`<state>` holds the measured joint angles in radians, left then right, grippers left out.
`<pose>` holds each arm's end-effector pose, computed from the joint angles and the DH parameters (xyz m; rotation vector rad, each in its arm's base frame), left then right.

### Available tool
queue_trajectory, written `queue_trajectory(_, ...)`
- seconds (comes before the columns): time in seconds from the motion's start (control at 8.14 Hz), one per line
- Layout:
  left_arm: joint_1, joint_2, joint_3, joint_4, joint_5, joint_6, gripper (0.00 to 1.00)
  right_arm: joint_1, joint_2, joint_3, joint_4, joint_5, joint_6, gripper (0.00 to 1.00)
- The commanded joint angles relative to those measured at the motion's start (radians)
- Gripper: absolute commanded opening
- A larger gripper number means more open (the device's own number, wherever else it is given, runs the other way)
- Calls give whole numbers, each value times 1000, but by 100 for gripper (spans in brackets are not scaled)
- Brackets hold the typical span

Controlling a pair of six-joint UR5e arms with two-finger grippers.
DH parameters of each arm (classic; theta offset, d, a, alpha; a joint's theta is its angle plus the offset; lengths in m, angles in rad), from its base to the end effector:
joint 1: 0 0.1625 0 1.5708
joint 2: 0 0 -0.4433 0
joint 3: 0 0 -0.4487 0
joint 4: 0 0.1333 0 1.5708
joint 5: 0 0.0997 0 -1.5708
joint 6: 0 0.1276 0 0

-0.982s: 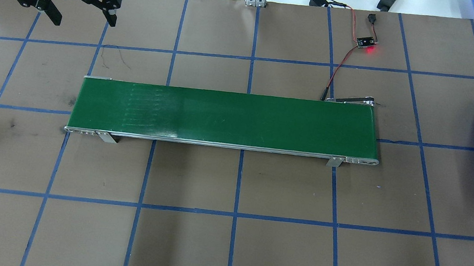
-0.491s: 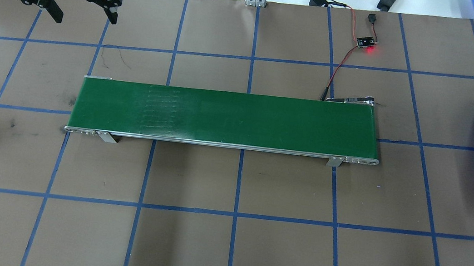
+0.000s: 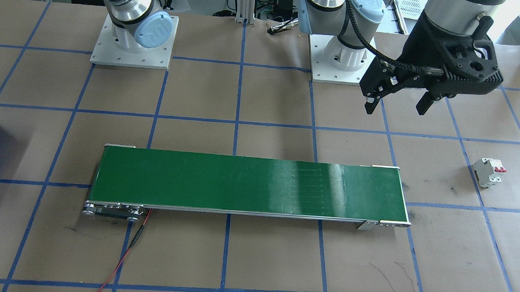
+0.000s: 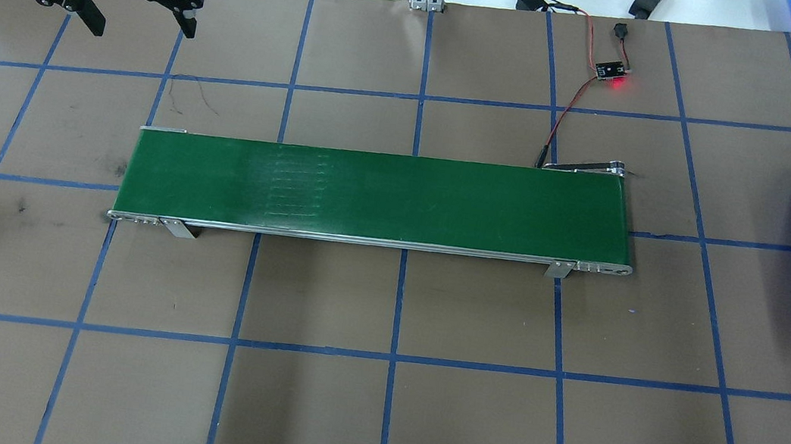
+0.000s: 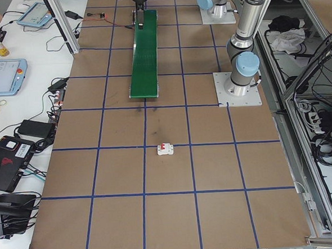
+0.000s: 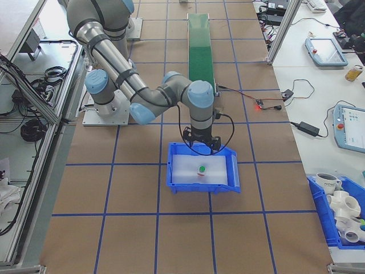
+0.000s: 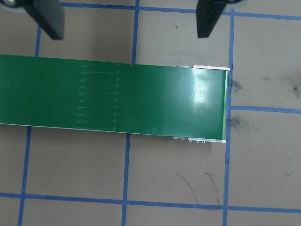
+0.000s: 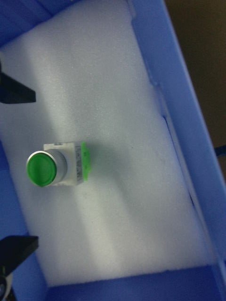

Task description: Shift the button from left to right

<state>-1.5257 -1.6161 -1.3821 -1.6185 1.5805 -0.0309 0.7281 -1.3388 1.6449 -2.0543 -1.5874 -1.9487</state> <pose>-0.1060 -0.5810 0.5520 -0.1195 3.1254 -0.1496 -0.3982 -0.5307 0.3507 1.5549 -2.5233 0.0217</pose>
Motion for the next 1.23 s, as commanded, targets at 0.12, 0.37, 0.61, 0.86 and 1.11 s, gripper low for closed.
queue_trajectory(0.12,-1,-1,0,0,1,-1,100,245,-273,-46,281,-16,559,100)
queue_trajectory(0.37,-1,-2,0,2,4,-3,100,417,-295,-73,345,-3,807,100)
queue_trajectory(0.61,-1,1,-2,0,0,-12,100,622,-321,-73,397,6,1078,100)
queue_trajectory(0.86,-1,-1,-3,0,-2,-12,100,828,-310,-73,411,4,1468,100)
queue_trajectory(1.11,-1,-2,-3,0,-2,-12,100,966,-300,-65,441,7,1829,100)
